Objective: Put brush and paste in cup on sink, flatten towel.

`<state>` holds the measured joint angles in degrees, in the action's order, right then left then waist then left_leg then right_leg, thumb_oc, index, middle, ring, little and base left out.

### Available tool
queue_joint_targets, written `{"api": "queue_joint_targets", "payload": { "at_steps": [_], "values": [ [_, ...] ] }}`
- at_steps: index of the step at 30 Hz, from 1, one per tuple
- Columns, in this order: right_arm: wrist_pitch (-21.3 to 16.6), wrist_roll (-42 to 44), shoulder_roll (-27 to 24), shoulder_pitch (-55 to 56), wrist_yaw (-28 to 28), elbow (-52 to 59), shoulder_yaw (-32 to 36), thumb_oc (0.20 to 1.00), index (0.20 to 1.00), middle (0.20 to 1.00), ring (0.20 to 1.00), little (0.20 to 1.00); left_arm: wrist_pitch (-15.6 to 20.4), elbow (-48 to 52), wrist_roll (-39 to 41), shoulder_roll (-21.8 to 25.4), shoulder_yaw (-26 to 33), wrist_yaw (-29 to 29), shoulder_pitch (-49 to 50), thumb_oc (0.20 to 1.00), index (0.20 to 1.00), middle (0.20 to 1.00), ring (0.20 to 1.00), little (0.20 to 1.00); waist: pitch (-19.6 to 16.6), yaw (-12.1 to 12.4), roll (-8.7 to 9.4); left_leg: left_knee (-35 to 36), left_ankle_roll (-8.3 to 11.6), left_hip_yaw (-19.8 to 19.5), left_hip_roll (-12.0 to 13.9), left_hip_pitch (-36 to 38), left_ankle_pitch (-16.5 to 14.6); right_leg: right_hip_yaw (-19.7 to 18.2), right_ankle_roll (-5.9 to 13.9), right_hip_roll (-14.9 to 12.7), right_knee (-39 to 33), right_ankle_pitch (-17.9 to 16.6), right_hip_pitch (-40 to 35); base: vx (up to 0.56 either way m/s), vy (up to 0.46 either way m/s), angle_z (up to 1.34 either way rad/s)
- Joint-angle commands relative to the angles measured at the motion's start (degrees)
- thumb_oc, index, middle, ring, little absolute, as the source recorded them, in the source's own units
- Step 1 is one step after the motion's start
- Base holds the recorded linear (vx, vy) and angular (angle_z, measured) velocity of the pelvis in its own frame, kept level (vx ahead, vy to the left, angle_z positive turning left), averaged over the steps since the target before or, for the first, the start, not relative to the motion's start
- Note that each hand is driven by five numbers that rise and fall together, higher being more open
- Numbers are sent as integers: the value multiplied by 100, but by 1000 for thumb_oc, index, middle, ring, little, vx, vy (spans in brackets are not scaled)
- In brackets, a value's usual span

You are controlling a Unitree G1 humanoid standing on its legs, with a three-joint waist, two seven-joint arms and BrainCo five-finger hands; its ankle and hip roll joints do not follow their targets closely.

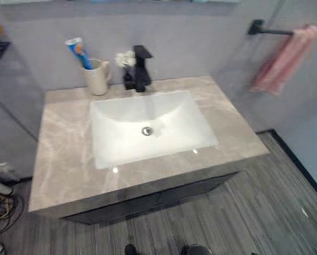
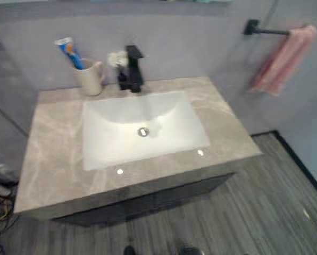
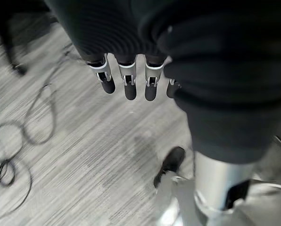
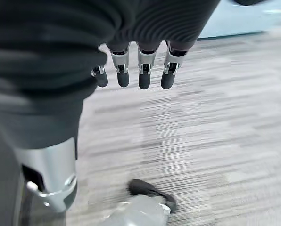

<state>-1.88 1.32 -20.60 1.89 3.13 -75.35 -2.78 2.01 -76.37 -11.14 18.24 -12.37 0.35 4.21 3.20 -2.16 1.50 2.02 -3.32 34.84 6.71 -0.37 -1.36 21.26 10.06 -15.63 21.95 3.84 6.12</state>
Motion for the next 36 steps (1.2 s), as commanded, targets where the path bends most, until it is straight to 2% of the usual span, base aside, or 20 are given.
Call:
{"api": "queue_joint_targets", "payload": {
  "at_steps": [1,3,4,5,7,9,10,12,13,17,20,22,24,29,31,32,33,34,35,36],
  "values": [
    [40,-18,-303,-112,-9,-88,-50,1000,1000,1000,1000,1000,-41,-106,406,-184,325,178,-160,1000,1000,1000,1000,1000,-119,-70,-5,13,207,-151,-151,-562,351,293,66,-197,-657,-541,-1055,-277,-15,-176],
    [37,-77,-218,-216,-12,-14,-212,1000,1000,1000,1000,1000,-65,-69,511,-266,358,120,-268,1000,1000,1000,1000,1000,-155,-44,-4,-101,249,323,36,-589,401,441,56,-32,-848,-322,-987,-259,-106,-214],
    [18,-135,-154,-269,20,103,-347,1000,1000,1000,1000,1000,-58,-31,526,-278,355,67,-359,1000,1000,1000,1000,1000,-145,19,-19,-159,376,736,297,-522,511,752,-22,-6,-1120,-277,-925,-166,-197,-243],
    [8,-176,-137,-271,27,183,-400,1000,1000,1000,1000,1000,-60,1,516,-269,354,54,-417,1000,1000,1000,1000,1000,-111,51,-39,-177,447,728,362,-518,615,640,-72,53,-1176,-196,-879,-146,-278,-237],
    [-36,-201,-119,-184,30,313,-510,1000,1000,1000,1000,1000,-31,66,316,-312,158,-38,-563,1000,1000,1000,1000,1000,-86,-99,-60,-190,531,588,451,-570,724,202,-175,403,-1582,97,-903,-96,-250,-169],
    [-52,-183,-122,-224,100,438,-568,1000,1000,1000,1000,1000,-5,109,202,-288,53,-181,-705,1000,1000,1000,1000,1000,-40,-168,-76,-223,609,584,544,-578,810,-1,-250,549,-1734,134,-884,-85,-222,-127],
    [-146,-255,-195,-211,205,972,-753,1000,1000,1000,1000,1000,35,240,-24,-261,-181,-362,-937,1000,1000,1000,1000,1000,125,-234,-92,-342,775,132,589,-682,975,-436,-352,714,-1858,202,-831,-109,-329,-89],
    [-294,-176,-292,-203,308,1590,-832,1000,1000,1000,1000,1000,143,420,65,-286,-244,-602,-1133,1000,1000,1000,1000,1000,310,-137,-52,-646,838,-975,374,-869,804,-744,-381,830,-1969,179,-830,-125,-300,-118],
    [-353,-139,-323,-165,343,1920,-887,1000,1000,1000,1000,1000,212,504,170,-291,-212,-736,-1165,1000,1000,1000,1000,1000,408,-108,-45,-718,761,-1484,259,-962,768,-968,-421,914,-1997,50,-754,-138,-236,-154],
    [-554,-91,-225,-240,460,2266,-1128,1000,1000,1000,1000,1000,446,771,715,-405,-115,-1071,-1220,1000,1000,1000,1000,1000,530,62,24,-895,604,-2889,-322,-835,342,-1863,-454,1156,-2029,-122,-615,8,-181,-180],
    [-629,-63,-130,-280,499,2234,-1229,1000,1000,1000,1000,1000,582,868,912,-455,-91,-1161,-1295,1000,1000,1000,1000,1000,471,43,-5,-749,518,-2958,-478,-733,286,-2128,-470,1239,-2019,-140,-608,95,-48,-158],
    [-648,14,-85,-307,573,2149,-1263,1000,1000,1000,1000,1000,637,988,1080,-512,-179,-1213,-1394,1000,1000,1000,1000,1000,463,36,-66,-678,516,-3096,-533,-885,433,-2180,-500,1282,-1815,-20,-584,135,15,-118],
    [-705,217,51,-514,652,1936,-1329,1000,1000,1000,1000,1000,728,1129,1308,-580,-237,-1286,-1491,1000,1000,1000,1000,1000,482,-17,-128,-804,417,-3215,-620,-781,282,-2370,-524,1355,-1485,145,-577,183,71,-42],
    [-718,501,144,-578,686,1693,-1204,1000,1000,1000,1000,1000,783,1227,1195,-631,-452,-1264,-1478,1000,1000,1000,1000,1000,353,-121,-158,-923,340,-2997,-695,-614,13,-2581,-454,1227,-1618,196,-723,178,121,-27],
    [-736,615,141,-574,702,1764,-1081,1000,1000,1000,1000,1000,808,1663,1228,-546,-562,-1272,-1395,1000,1000,1000,1000,1000,325,-66,-257,-793,157,-2983,-763,-441,-122,-2552,-278,1108,-668,232,-428,223,185,-13],
    [-741,654,139,-581,694,1836,-1057,1000,1000,1000,1000,1000,804,1795,1228,-486,-567,-1254,-1381,1000,1000,1000,1000,1000,400,-58,-249,-741,96,-2981,-772,-376,-133,-2545,-149,1102,93,-73,46,108,127,-17],
    [-758,707,155,-612,731,1958,-1028,1000,1000,1000,1000,1000,803,1885,1262,-436,-553,-1282,-1366,1000,1000,1000,1000,1000,549,-84,-207,-682,18,-2945,-843,-264,-170,-2492,54,1018,751,-638,359,47,70,-12],
    [-758,707,155,-613,731,1958,-1028,1000,1000,1000,1000,1000,803,1885,1262,-436,-553,-1282,-1367,1000,1000,1000,1000,1000,534,-75,-216,-679,21,-2939,-832,-281,-164,-2496,52,1030,737,-655,375,137,150,-24],
    [-765,734,204,-655,761,2174,-1050,1000,1000,1000,1000,1000,774,1827,1301,-374,-508,-1287,-1419,1000,1000,1000,1000,1000,764,-173,-338,-438,-40,-2979,-749,-12,-119,-2268,107,1146,1774,-880,974,105,101,-24],
    [-763,734,204,-656,762,2176,-1051,1000,1000,1000,1000,1000,775,1825,1301,-374,-507,-1287,-1422,1000,1000,1000,1000,1000,771,-177,-319,-431,-41,-2978,-769,-1,-117,-2275,108,1127,1810,-855,982,212,144,-18]
  ]
}}
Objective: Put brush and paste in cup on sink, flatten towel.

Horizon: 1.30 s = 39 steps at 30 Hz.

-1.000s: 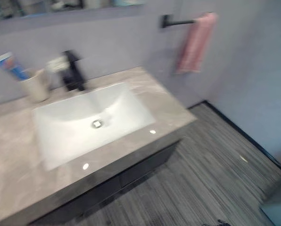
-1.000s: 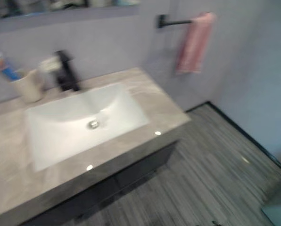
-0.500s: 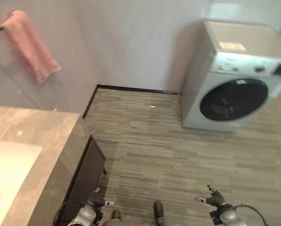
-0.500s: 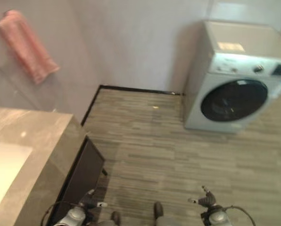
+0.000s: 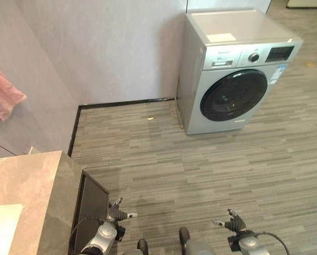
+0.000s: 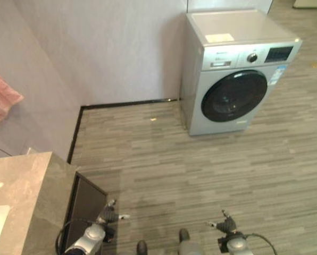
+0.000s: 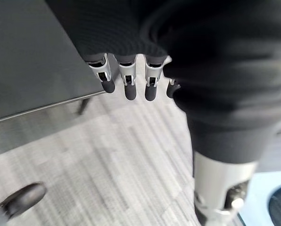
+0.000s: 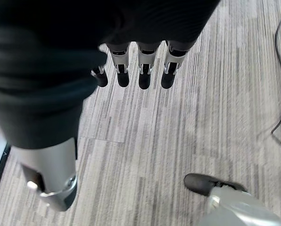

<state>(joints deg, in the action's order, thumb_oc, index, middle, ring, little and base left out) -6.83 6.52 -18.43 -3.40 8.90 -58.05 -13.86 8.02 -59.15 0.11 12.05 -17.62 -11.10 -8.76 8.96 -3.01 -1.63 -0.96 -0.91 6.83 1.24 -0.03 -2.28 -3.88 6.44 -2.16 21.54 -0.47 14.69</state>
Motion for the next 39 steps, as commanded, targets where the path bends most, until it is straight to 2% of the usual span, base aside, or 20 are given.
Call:
{"api": "queue_joint_targets", "payload": {
  "at_steps": [1,4,7,10,12,15,16,18,20,22,23,25,27,30,34,35,36,37,38,39],
  "values": [
    [-283,211,13,-135,207,462,62,1000,1000,1000,1000,1000,180,-36,161,240,55,-151,-142,1000,1000,1000,1000,1000,248,-131,-37,-3,-282,-156,-200,132,-26,400,465,-302,1966,-454,336,233,52,5],
    [-332,199,14,-8,177,776,60,1000,1000,1000,1000,1000,144,-467,55,244,131,-168,-254,1000,1000,1000,1000,1000,185,-344,41,329,-180,-210,-311,586,-171,669,349,-249,718,-227,634,478,1,0],
    [-362,140,-35,141,186,926,101,1000,1000,1000,1000,1000,125,-852,45,160,262,-138,-425,1000,1000,1000,1000,1000,124,-598,135,557,38,-422,-352,1149,-471,1065,376,-334,-1404,-565,642,606,-128,11],
    [-314,13,-79,236,172,1008,66,1000,1000,1000,1000,1000,109,-1016,-18,112,344,-115,-492,1000,1000,1000,1000,1000,55,-755,147,514,131,-541,-220,1372,-658,801,426,-340,-1669,-692,723,439,-133,44],
    [-290,-27,-214,485,-41,1119,1,1000,1000,1000,1000,1000,83,-1138,-120,38,333,-67,-427,1000,1000,1000,1000,1000,-63,-793,186,-333,318,-589,-135,1243,-580,597,157,-130,-1398,-597,411,655,-268,67],
    [-298,-55,-449,484,-121,1013,9,1000,1000,1000,1000,1000,85,-1108,-90,-14,324,-132,-524,1000,1000,1000,1000,1000,-43,-758,300,-2755,704,-548,65,229,836,744,-243,-100,-1374,-303,-72,388,-278,58],
    [-306,-12,-513,519,-114,1054,25,1000,1000,1000,1000,1000,100,-1008,11,19,336,-210,-601,1000,1000,1000,1000,1000,60,-658,445,-3501,724,-339,214,-229,1009,805,-381,-181,-1381,-197,-218,333,-395,12],
    [-293,80,-557,535,-158,1062,-26,1000,1000,1000,1000,1000,102,-940,267,73,423,-241,-760,1000,1000,1000,1000,1000,247,-441,629,-4110,712,-9,395,-769,848,911,-481,-235,-1469,17,-556,305,-339,28],
    [-200,-99,-651,512,-229,955,-88,1000,1000,1000,1000,1000,98,-934,268,122,389,-184,-794,1000,1000,1000,1000,1000,274,-217,668,-3584,655,369,255,-1505,564,1021,-436,-241,-1682,180,-1069,581,-275,38],
    [-176,-158,-681,569,-201,1011,-1,1000,1000,1000,1000,1000,82,-913,219,178,404,-166,-776,1000,1000,1000,1000,1000,213,-140,616,-2563,586,828,461,-1761,651,1129,-412,-186,-1770,330,-1313,582,-124,52],
    [-194,-166,-684,593,-176,1059,23,1000,1000,1000,1000,1000,75,-920,208,203,428,-153,-759,1000,1000,1000,1000,1000,226,-69,517,-1528,587,1016,469,-1733,777,1153,-345,-82,-1763,486,-1490,558,-12,46],
    [-221,-198,-698,679,-186,1147,56,1000,1000,1000,1000,1000,62,-936,210,211,492,-138,-716,1000,1000,1000,1000,1000,163,21,381,-242,595,1091,558,-1684,1093,1168,-265,55,-1717,702,-1724,494,30,25],
    [-227,-235,-713,702,-192,1171,71,1000,1000,1000,1000,1000,62,-957,197,194,521,-109,-688,1000,1000,1000,1000,1000,137,9,395,324,589,1336,635,-1640,1180,1251,-225,2,-1664,881,-1929,398,27,18],
    [-193,-348,-705,674,-280,1311,9,1000,1000,1000,1000,1000,31,-958,166,158,540,-38,-603,1000,1000,1000,1000,1000,-15,-10,332,342,559,1714,718,-1565,1359,1293,-149,24,-1657,1020,-2316,488,23,24],
    [-145,-498,-501,641,-417,1345,-207,1000,1000,1000,1000,1000,47,-986,228,219,704,-47,-350,1000,1000,1000,1000,1000,-309,204,440,-108,402,1532,515,-1583,1342,1074,-15,-198,-1610,1030,-2660,590,100,-17],
    [-143,-535,-423,686,-465,1336,-230,1000,1000,1000,1000,1000,62,-981,245,242,731,-41,-265,1000,1000,1000,1000,1000,-369,244,540,-251,299,1536,411,-1558,1175,1045,95,-354,-1394,802,-2686,531,215,-49],
    [-150,-566,-312,761,-524,1411,-237,1000,1000,1000,1000,1000,50,-968,240,276,747,-20,-215,1000,1000,1000,1000,1000,-411,296,706,-326,25,1576,133,-1383,872,894,401,-656,-303,-291,-2404,687,316,-42],
    [-165,-560,-282,785,-527,1390,-238,1000,1000,1000,1000,1000,46,-956,216,290,728,-17,-206,1000,1000,1000,1000,1000,-410,314,700,-314,-107,1540,9,-1276,742,820,460,-759,390,-850,-2175,670,363,-20],
    [-170,-527,-255,788,-547,1419,-257,1000,1000,1000,1000,1000,35,-891,203,301,683,-17,-191,1000,1000,1000,1000,1000,-358,304,658,-303,-234,1449,-99,-1102,605,824,426,-811,979,-1314,-1917,479,267,40],
    [-156,-501,-255,798,-546,1494,-243,1000,1000,1000,1000,1000,26,-786,215,347,664,-29,-185,1000,1000,1000,1000,1000,-256,267,589,-249,-321,1318,-114,-903,537,808,389,-800,1566,-1353,-1557,485,232,65]
  ]
}}
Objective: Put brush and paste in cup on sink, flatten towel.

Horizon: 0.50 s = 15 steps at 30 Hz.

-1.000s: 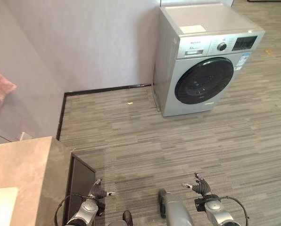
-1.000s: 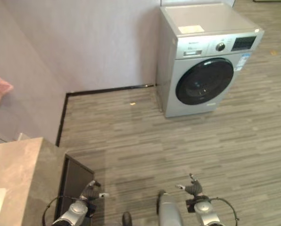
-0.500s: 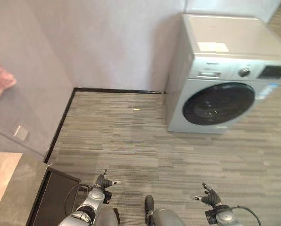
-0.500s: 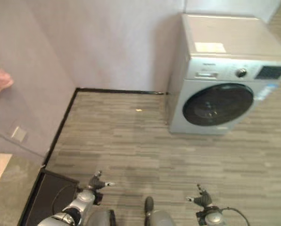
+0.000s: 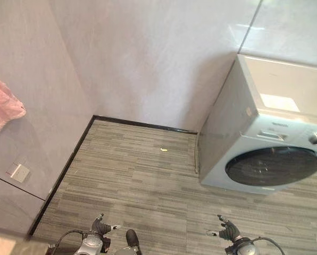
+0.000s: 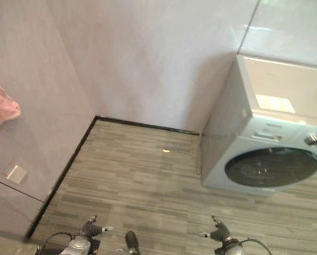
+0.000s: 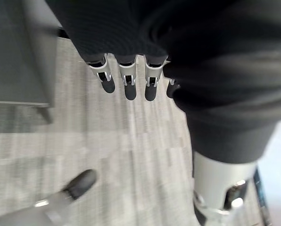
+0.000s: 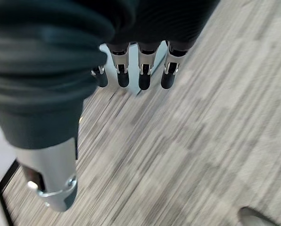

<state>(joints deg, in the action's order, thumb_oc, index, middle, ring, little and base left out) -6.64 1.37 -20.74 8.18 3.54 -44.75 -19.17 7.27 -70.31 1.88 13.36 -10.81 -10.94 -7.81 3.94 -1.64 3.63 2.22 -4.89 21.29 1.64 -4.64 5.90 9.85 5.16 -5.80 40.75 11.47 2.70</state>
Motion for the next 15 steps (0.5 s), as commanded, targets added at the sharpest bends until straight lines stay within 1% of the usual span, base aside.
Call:
{"api": "queue_joint_targets", "payload": {
  "at_steps": [1,2,3,4,5,6,7,8,9,10,11,12,13,15],
  "values": [
    [-166,15,-8,-375,24,155,295,1000,1000,1000,1000,1000,93,341,-13,223,-59,-61,-281,1000,1000,1000,1000,1000,300,85,-13,-518,15,-215,-168,-277,-373,-553,474,-424,-12,-2498,-58,469,164,104],
    [-187,37,-19,-413,53,224,303,1000,1000,1000,1000,1000,84,422,-43,251,-137,-80,-303,1000,1000,1000,1000,1000,367,-23,-121,-374,6,-428,-176,-19,-426,-635,384,-203,98,-2030,440,499,135,101],
    [-181,43,-19,-423,66,260,315,1000,1000,1000,1000,1000,81,394,-63,243,-155,-97,-338,1000,1000,1000,1000,1000,407,-131,-170,-245,26,-604,-222,214,-456,-650,326,-101,-86,-1774,775,521,74,113],
    [-183,60,-6,-427,69,365,321,1000,1000,1000,1000,1000,93,343,-69,258,-156,-110,-381,1000,1000,1000,1000,1000,447,-225,-194,-152,71,-707,-252,443,-486,-541,255,-86,-525,-1485,962,534,35,122],
    [-202,89,-2,-415,56,406,341,1000,1000,1000,1000,1000,96,309,-53,248,-160,-96,-398,1000,1000,1000,1000,1000,459,-287,-207,-141,118,-838,-296,581,-562,-422,230,-127,-957,-1378,1027,533,-48,105],
    [-224,129,-4,-405,61,456,363,1000,1000,1000,1000,1000,99,280,-48,239,-157,-96,-428,1000,1000,1000,1000,1000,474,-363,-183,-130,167,-1003,-361,718,-647,-495,231,-58,-1518,-1323,1144,557,-115,97],
    [-241,161,-9,-382,58,507,368,1000,1000,1000,1000,1000,106,231,-61,216,-168,-81,-459,1000,1000,1000,1000,1000,469,-488,-144,-117,232,-1250,-458,875,-760,-800,277,98,-2422,-1376,1206,598,-147,85],
    [-247,169,-18,-357,45,479,367,1000,1000,1000,1000,1000,126,170,-98,209,-162,-61,-480,1000,1000,1000,1000,1000,464,-585,-112,-52,297,-1436,-502,1046,-838,-1100,359,202,-3074,-1498,1177,637,-150,96],
    [-242,157,-33,-325,30,527,362,1000,1000,1000,1000,1000,148,122,-127,206,-171,-43,-512,1000,1000,1000,1000,1000,456,-689,-79,8,341,-1635,-519,1190,-943,-1499,453,284,-3622,-1640,1270,631,-121,115],
    [-222,131,-45,-282,25,554,374,1000,1000,1000,1000,1000,181,44,-162,204,-154,-15,-544,1000,1000,1000,1000,1000,428,-781,-53,52,386,-1806,-519,1333,-1054,-1777,584,325,-3930,-1753,1391,643,-147,113],
    [-198,79,-57,-256,3,572,374,1000,1000,1000,1000,1000,188,-25,-186,189,-111,-14,-518,1000,1000,1000,1000,1000,363,-833,-35,35,438,-1959,-484,1500,-1126,-1812,672,349,-3974,-1810,1457,584,-149,133],
    [-187,47,-77,-171,-29,674,370,1000,1000,1000,1000,1000,172,-60,-220,165,-143,11,-487,1000,1000,1000,1000,1000,315,-871,-8,21,487,-2069,-468,1595,-1151,-1853,650,372,-3735,-1815,1406,548,-177,135],
    [-180,56,-85,-109,-63,584,372,1000,1000,1000,1000,1000,177,-97,-266,130,-178,51,-462,1000,1000,1000,1000,1000,277,-944,17,-165,501,-2233,-476,1647,-1227,-2043,615,426,-3494,-1834,1394,497,-174,160],
    [-173,85,-143,75,-130,657,441,1000,1000,1000,1000,1000,188,-119,-304,100,-214,84,-377,1000,1000,1000,1000,1000,210,-1027,1,-719,571,-2377,-457,1683,-1308,-2150,492,494,-3311,-1817,1249,526,-208,138]
  ]
}}
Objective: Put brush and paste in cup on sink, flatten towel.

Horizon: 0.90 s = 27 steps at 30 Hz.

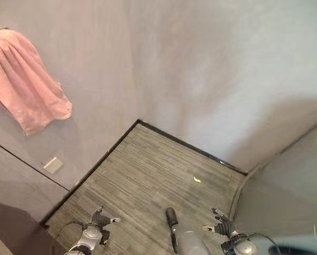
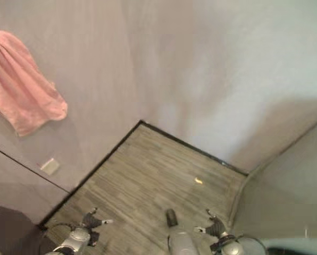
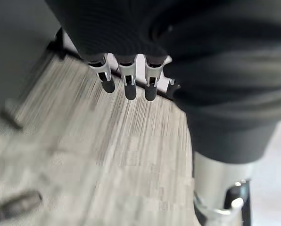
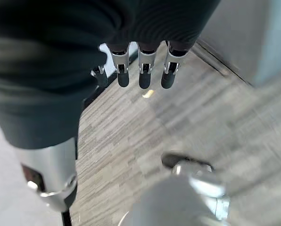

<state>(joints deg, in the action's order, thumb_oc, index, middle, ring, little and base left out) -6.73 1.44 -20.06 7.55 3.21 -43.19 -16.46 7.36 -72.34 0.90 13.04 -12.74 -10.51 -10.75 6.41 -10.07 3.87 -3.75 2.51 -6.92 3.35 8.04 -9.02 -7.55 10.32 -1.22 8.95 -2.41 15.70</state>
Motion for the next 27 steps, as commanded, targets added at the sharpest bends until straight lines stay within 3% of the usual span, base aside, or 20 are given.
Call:
{"api": "queue_joint_targets", "payload": {
  "at_steps": [1,3,4,6,8,9,10,12,13,15,17,19,20,21,22,23,25,26,27],
  "values": [
    [-175,71,-283,167,-136,522,198,1000,1000,1000,1000,1000,167,85,-231,123,-28,43,-37,1000,1000,1000,1000,1000,-37,-203,-66,-564,-54,545,-536,329,307,-277,-113,47,-37,-330,-165,434,-206,88],
    [-205,89,-418,186,-124,539,259,1000,1000,1000,1000,1000,159,124,-235,111,-93,63,-79,1000,1000,1000,1000,1000,25,-225,-37,-1760,169,922,-229,-324,879,5,-325,-88,-110,-230,-452,296,-218,100],
    [-207,109,-460,195,-85,530,269,1000,1000,1000,1000,1000,161,180,-204,131,-127,57,-121,1000,1000,1000,1000,1000,80,-171,50,-2286,182,1050,-193,-716,1027,80,-409,-182,-146,-181,-557,228,-266,129],
    [-235,176,-593,231,-95,645,292,1000,1000,1000,1000,1000,167,350,-162,238,-131,2,-199,1000,1000,1000,1000,1000,221,-114,70,-2758,162,1660,106,-1259,1044,390,-552,-221,-103,88,-781,248,-254,108],
    [-218,179,-608,293,-106,693,324,1000,1000,1000,1000,1000,171,427,-146,254,-155,11,-208,1000,1000,1000,1000,1000,250,-98,92,-2712,165,1846,205,-1472,1054,450,-571,-255,-107,162,-860,167,-112,84],
    [-219,156,-642,347,-102,725,355,1000,1000,1000,1000,1000,176,487,-120,291,-162,4,-240,1000,1000,1000,1000,1000,284,-64,102,-2552,159,2040,284,-1706,1046,541,-598,-299,-131,249,-948,326,-62,65],
    [-260,168,-696,374,-47,768,424,1000,1000,1000,1000,1000,206,568,-53,380,-154,-39,-271,1000,1000,1000,1000,1000,360,16,49,-1623,90,2216,302,-2069,921,766,-522,-345,-201,420,-1149,325,-63,60],
    [-261,145,-683,391,-12,772,437,1000,1000,1000,1000,1000,217,583,-45,398,-154,-53,-272,1000,1000,1000,1000,1000,361,42,33,-1251,84,2202,323,-2118,985,796,-485,-363,-241,468,-1226,375,50,89],
    [-308,88,-654,364,76,681,426,1000,1000,1000,1000,1000,249,581,-51,445,-112,-96,-258,1000,1000,1000,1000,1000,356,135,-124,-57,243,2309,544,-2301,1586,865,-440,-294,-329,617,-1452,600,145,85],
    [-349,99,-640,306,94,572,392,1000,1000,1000,1000,1000,298,588,-40,472,-70,-129,-215,1000,1000,1000,1000,1000,327,228,-158,850,330,2363,743,-2456,1832,906,-342,-416,-408,760,-1745,649,172,30],
    [-296,30,-632,195,65,503,324,1000,1000,1000,1000,1000,315,652,-76,494,-40,-134,-35,1000,1000,1000,1000,1000,205,322,-185,828,414,2264,794,-2502,2052,837,-254,-519,-459,904,-2115,689,175,-2],
    [-257,-38,-569,152,32,498,301,1000,1000,1000,1000,1000,311,1029,-158,537,-42,-168,321,1000,1000,1000,1000,1000,75,538,-214,413,316,1826,669,-2580,2097,657,-161,-708,-243,1141,-2444,751,214,-46],
    [-260,-52,-523,113,73,502,297,1000,1000,1000,1000,1000,315,1087,-133,542,-97,-151,324,1000,1000,1000,1000,1000,73,573,-188,260,266,1804,596,-2612,2094,624,-128,-802,31,1033,-2362,748,323,-60],
    [-236,-131,-468,66,192,565,357,1000,1000,1000,1000,1000,317,1235,-158,581,-187,-156,384,1000,1000,1000,1000,1000,128,604,-101,-148,61,1906,312,-2533,1832,460,-105,-1123,1128,151,-2030,457,237,-50],
    [-236,-131,-470,66,192,565,359,1000,1000,1000,1000,1000,316,1236,-158,579,-188,-155,383,1000,1000,1000,1000,1000,117,621,-116,-147,62,1914,334,-2547,1837,443,-107,-1105,1122,135,-2008,431,296,-38],
    [-236,-105,-456,35,249,629,385,1000,1000,1000,1000,1000,306,1289,-180,586,-248,-148,393,1000,1000,1000,1000,1000,157,610,-122,-136,-44,1950,240,-2413,1723,335,-192,-1135,1705,-391,-1728,260,221,-38],
    [-262,-60,-465,-52,330,962,391,1000,1000,1000,1000,1000,306,1487,-257,692,-295,-214,442,1000,1000,1000,1000,1000,325,535,-215,51,-242,1956,118,-1980,1533,274,-300,-1052,2716,-994,-1046,455,327,-16],
    [-400,88,-525,-10,294,1272,450,1000,1000,1000,1000,1000,324,1623,-377,717,-392,-182,488,1000,1000,1000,1000,1000,448,343,-354,181,-323,1726,48,-1649,1413,56,-310,-315,3427,-537,-411,581,285,37],
    [-437,80,-601,61,244,1558,496,1000,1000,1000,1000,1000,346,1584,-464,729,-381,-167,512,1000,1000,1000,1000,1000,462,274,-335,313,-344,1677,-48,-1407,1337,183,-345,-253,3236,-306,-174,592,205,58]
  ]
}}
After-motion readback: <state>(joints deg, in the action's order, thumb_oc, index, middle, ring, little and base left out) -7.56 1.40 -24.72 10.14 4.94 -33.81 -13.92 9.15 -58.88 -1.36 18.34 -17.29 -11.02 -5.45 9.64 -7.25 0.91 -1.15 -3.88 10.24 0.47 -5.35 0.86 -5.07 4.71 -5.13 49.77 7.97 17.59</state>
